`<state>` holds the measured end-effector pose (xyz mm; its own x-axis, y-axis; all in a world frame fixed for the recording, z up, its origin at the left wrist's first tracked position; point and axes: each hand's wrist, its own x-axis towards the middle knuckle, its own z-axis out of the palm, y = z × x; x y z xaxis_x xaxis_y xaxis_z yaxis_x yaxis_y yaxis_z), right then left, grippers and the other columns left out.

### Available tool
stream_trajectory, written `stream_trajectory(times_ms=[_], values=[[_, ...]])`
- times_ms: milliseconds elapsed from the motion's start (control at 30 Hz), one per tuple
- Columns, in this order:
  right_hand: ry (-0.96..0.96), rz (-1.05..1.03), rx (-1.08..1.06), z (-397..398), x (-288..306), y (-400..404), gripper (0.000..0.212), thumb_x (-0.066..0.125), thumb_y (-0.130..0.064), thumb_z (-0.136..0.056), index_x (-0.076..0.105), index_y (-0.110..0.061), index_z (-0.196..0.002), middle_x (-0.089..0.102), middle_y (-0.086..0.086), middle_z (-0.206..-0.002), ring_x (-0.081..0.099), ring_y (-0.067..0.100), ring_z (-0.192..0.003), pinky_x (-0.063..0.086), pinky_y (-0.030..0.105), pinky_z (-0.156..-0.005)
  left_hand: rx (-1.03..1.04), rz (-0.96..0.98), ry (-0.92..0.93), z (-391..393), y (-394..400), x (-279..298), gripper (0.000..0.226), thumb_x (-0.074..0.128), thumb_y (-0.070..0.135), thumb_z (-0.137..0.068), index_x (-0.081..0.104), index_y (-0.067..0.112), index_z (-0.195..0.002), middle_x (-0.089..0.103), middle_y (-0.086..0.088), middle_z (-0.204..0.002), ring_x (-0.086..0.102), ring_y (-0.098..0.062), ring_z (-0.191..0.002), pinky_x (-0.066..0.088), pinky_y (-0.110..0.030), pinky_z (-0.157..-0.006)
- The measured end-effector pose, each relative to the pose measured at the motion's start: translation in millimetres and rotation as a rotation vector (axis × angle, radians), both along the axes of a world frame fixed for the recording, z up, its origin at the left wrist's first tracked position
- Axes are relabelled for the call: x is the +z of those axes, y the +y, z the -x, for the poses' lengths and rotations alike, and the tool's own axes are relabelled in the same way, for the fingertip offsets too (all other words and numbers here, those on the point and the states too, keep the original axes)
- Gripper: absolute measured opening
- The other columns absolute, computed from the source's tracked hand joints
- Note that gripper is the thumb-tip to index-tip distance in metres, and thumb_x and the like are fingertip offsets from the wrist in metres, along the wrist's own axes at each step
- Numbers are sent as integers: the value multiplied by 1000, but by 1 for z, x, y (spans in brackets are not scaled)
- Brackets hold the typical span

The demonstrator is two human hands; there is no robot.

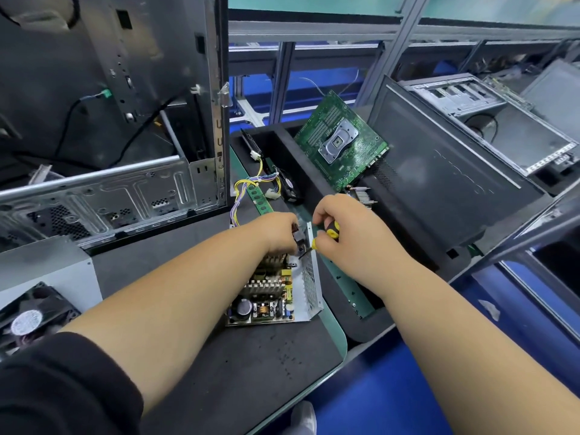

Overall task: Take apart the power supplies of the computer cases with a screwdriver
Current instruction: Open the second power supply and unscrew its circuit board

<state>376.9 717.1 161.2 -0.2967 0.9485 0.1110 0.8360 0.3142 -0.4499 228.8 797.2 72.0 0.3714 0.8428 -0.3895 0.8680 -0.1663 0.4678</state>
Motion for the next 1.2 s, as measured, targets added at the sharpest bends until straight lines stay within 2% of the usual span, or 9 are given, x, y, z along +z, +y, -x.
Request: stream_trajectory(times_ms=[133,200,300,433,600,733,833,1033,1200], values=[[183,-52,-146,-9,4,1,22,70,-10,-78,60,-28,-86,57,-13,-83,53,4,-79,41,18,-68,50,-2,-9,2,-5,1,29,67,16,-81,61,10,-108,64,-8,-103,58,-26,-88,48,-34,-71],[395,-51,-258,-14,10,6,19,75,-12,-78,64,-28,-82,61,-13,-77,57,7,-73,48,22,-69,89,-14,-15,5,-5,3,26,64,15,-81,61,9,-107,64,-9,-103,58,-25,-88,46,-32,-69],[670,-77,-349,-21,19,15,9,75,-20,-84,69,-27,-85,66,0,-83,65,22,-80,55,32,-75,149,-13,-52,9,-5,5,28,66,17,-81,62,11,-108,65,-8,-104,60,-25,-91,46,-33,-70],[609,-92,-357,-21,13,30,8,59,-23,-92,59,-30,-88,59,-5,-81,54,3,-67,44,11,-60,222,3,-154,14,-5,4,30,76,18,-78,62,21,-104,60,4,-90,57,-20,-85,43,-27,-64],[348,192,-303,-12,-16,55,25,52,-6,-87,59,-29,-87,60,-1,-79,48,3,-54,40,20,-49,325,87,-285,18,-2,1,32,81,12,-73,63,25,-95,62,9,-84,57,-8,-70,43,-23,-55],[278,371,-317,-5,-37,71,13,63,-13,-87,67,-25,-88,65,-2,-86,54,12,-68,42,22,-55,386,96,-323,18,0,2,32,81,12,-72,61,30,-90,62,8,-82,55,-7,-62,37,-15,-39],[297,479,-335,0,-45,84,10,65,-15,-86,72,-11,-92,71,11,-99,56,19,-78,46,29,-68,428,106,-341,17,2,1,32,80,13,-72,61,29,-92,62,6,-82,55,-11,-59,34,-13,-33],[321,662,-332,6,-51,100,10,72,-14,-85,73,-3,-87,66,8,-81,45,19,-66,36,28,-61,482,109,-329,17,6,-1,32,80,13,-69,62,28,-91,64,7,-84,55,-10,-62,38,-19,-46],[272,730,-306,9,-58,107,27,72,-13,-85,71,6,-104,56,14,-84,39,24,-77,31,34,-69,504,116,-320,17,6,-4,35,82,14,-69,62,29,-94,64,4,-84,57,-14,-62,43,-22,-45]])
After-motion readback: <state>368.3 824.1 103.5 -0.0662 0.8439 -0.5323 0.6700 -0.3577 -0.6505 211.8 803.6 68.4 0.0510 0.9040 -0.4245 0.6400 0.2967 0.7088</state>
